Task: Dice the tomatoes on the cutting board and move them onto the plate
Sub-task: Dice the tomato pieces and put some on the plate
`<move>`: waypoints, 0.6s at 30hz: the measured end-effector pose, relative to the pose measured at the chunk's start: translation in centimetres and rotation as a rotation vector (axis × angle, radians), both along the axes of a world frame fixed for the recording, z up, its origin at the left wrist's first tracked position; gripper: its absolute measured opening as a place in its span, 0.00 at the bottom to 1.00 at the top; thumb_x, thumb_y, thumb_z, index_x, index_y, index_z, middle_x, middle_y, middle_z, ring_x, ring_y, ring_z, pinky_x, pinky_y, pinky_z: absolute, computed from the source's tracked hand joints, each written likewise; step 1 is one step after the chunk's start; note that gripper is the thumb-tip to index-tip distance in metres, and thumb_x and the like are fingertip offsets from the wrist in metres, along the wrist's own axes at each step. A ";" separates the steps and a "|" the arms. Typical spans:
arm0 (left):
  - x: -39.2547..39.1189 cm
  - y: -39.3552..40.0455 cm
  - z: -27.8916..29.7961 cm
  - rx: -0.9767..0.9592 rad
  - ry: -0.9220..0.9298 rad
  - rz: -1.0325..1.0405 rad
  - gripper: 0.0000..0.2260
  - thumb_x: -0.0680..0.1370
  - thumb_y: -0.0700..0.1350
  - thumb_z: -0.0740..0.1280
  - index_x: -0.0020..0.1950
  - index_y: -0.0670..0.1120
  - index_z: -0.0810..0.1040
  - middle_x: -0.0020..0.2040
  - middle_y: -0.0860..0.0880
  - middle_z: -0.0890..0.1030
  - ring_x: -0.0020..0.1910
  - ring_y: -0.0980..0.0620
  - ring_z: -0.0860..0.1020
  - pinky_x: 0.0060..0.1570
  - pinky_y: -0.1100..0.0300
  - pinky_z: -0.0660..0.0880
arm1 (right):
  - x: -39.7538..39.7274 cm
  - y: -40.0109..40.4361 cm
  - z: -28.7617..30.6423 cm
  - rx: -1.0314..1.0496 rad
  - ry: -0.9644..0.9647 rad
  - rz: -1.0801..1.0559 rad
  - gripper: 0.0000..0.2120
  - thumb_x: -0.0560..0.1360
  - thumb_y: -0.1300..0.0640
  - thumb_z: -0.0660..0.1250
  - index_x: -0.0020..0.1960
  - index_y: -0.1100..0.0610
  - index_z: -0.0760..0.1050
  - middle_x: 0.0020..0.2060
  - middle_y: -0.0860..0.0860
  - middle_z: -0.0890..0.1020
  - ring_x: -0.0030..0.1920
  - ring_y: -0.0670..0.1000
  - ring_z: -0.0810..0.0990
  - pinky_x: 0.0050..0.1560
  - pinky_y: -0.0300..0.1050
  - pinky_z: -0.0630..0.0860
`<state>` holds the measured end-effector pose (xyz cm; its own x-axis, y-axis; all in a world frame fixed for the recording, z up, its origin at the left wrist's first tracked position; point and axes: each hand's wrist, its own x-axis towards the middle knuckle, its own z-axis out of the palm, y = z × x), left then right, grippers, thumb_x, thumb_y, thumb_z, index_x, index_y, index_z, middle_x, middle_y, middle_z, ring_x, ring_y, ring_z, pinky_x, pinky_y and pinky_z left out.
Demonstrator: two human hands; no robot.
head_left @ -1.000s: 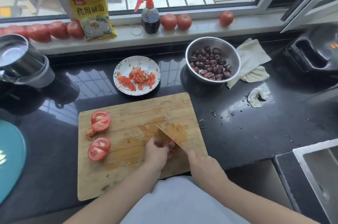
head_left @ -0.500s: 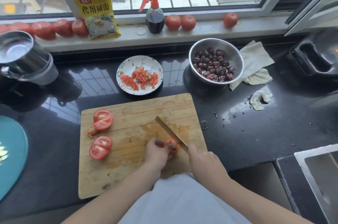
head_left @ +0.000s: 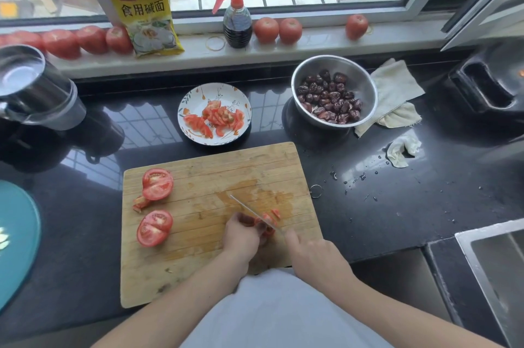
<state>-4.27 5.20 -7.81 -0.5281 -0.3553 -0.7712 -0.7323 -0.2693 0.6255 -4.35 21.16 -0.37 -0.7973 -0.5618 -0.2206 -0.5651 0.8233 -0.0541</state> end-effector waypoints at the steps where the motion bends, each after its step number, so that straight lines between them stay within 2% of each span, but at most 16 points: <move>1: 0.0 0.0 0.1 -0.004 0.002 -0.003 0.09 0.77 0.40 0.76 0.50 0.43 0.76 0.47 0.41 0.86 0.46 0.43 0.86 0.50 0.48 0.85 | 0.0 -0.2 -0.3 0.033 -0.024 0.002 0.10 0.59 0.61 0.71 0.36 0.54 0.72 0.19 0.48 0.70 0.15 0.50 0.69 0.22 0.38 0.51; 2: 0.0 0.0 0.2 -0.009 0.007 -0.006 0.09 0.77 0.40 0.76 0.50 0.43 0.76 0.48 0.41 0.86 0.47 0.42 0.87 0.50 0.47 0.85 | -0.2 -0.6 -0.4 0.067 -0.070 -0.002 0.13 0.60 0.60 0.74 0.39 0.54 0.71 0.21 0.48 0.72 0.18 0.51 0.73 0.21 0.40 0.55; 3: 0.0 0.0 0.2 -0.008 0.018 -0.008 0.09 0.77 0.40 0.76 0.50 0.43 0.77 0.48 0.41 0.86 0.48 0.41 0.87 0.51 0.47 0.85 | -0.4 -0.9 -0.5 0.091 -0.092 -0.026 0.12 0.65 0.59 0.72 0.44 0.54 0.70 0.26 0.49 0.76 0.24 0.54 0.78 0.23 0.43 0.61; 4: 0.0 0.1 0.2 -0.003 0.031 -0.007 0.09 0.76 0.40 0.77 0.50 0.44 0.78 0.49 0.42 0.86 0.48 0.41 0.87 0.50 0.47 0.85 | -0.6 -1.3 -0.3 0.114 -0.135 -0.044 0.09 0.72 0.59 0.66 0.51 0.55 0.69 0.34 0.51 0.80 0.33 0.56 0.82 0.28 0.46 0.67; 5: 0.1 0.1 0.2 0.008 0.043 -0.002 0.10 0.75 0.41 0.78 0.51 0.44 0.79 0.49 0.43 0.86 0.48 0.42 0.87 0.50 0.47 0.85 | -0.7 -1.3 -0.2 0.137 -0.202 -0.056 0.10 0.76 0.60 0.59 0.57 0.55 0.67 0.41 0.52 0.82 0.41 0.58 0.83 0.34 0.48 0.69; 7: 0.1 0.1 0.1 0.013 0.034 -0.006 0.11 0.74 0.42 0.79 0.50 0.44 0.79 0.47 0.44 0.86 0.48 0.43 0.87 0.51 0.46 0.85 | -0.5 0.0 0.5 0.134 -0.274 -0.087 0.14 0.77 0.62 0.55 0.62 0.54 0.64 0.48 0.54 0.82 0.48 0.60 0.82 0.38 0.49 0.67; 9: 0.1 -0.1 0.0 0.005 0.001 -0.026 0.12 0.74 0.43 0.80 0.48 0.44 0.77 0.46 0.44 0.86 0.48 0.43 0.87 0.52 0.45 0.85 | 0.0 1.9 1.2 0.187 -0.309 -0.094 0.14 0.77 0.64 0.55 0.61 0.54 0.63 0.50 0.55 0.81 0.49 0.61 0.81 0.39 0.49 0.66; 11: 0.1 -0.1 -0.1 0.003 -0.012 -0.035 0.12 0.75 0.43 0.79 0.48 0.44 0.77 0.47 0.44 0.85 0.47 0.44 0.87 0.51 0.47 0.85 | 0.5 2.3 1.2 0.176 -0.334 -0.121 0.14 0.75 0.66 0.56 0.58 0.55 0.64 0.48 0.55 0.82 0.46 0.61 0.82 0.37 0.49 0.67; 14: 0.0 0.1 0.0 -0.011 0.020 -0.022 0.10 0.75 0.41 0.79 0.50 0.44 0.79 0.47 0.44 0.85 0.45 0.46 0.86 0.44 0.54 0.85 | -0.4 -0.8 -0.2 0.169 -0.297 -0.130 0.13 0.71 0.62 0.66 0.54 0.55 0.70 0.32 0.53 0.81 0.31 0.57 0.82 0.27 0.47 0.71; 15: 0.0 0.1 0.2 -0.022 0.029 -0.024 0.09 0.75 0.41 0.78 0.51 0.45 0.80 0.47 0.44 0.86 0.45 0.45 0.86 0.43 0.54 0.84 | -0.9 -2.0 -0.7 0.149 -0.255 -0.122 0.13 0.71 0.61 0.66 0.55 0.54 0.72 0.30 0.52 0.80 0.29 0.57 0.82 0.26 0.47 0.71; 18: 0.1 0.1 0.5 -0.057 -0.001 -0.046 0.10 0.75 0.42 0.78 0.49 0.44 0.78 0.46 0.44 0.86 0.43 0.44 0.86 0.46 0.50 0.85 | -1.8 -3.2 -0.8 0.055 -0.286 -0.198 0.13 0.77 0.63 0.55 0.59 0.53 0.62 0.41 0.53 0.83 0.44 0.61 0.83 0.37 0.51 0.72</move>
<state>-4.16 5.33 -7.33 -0.5443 -0.3741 -0.7508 -0.7438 -0.1987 0.6382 -6.18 17.95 -1.21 -0.7913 -0.3838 -0.4760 -0.3628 0.9213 -0.1399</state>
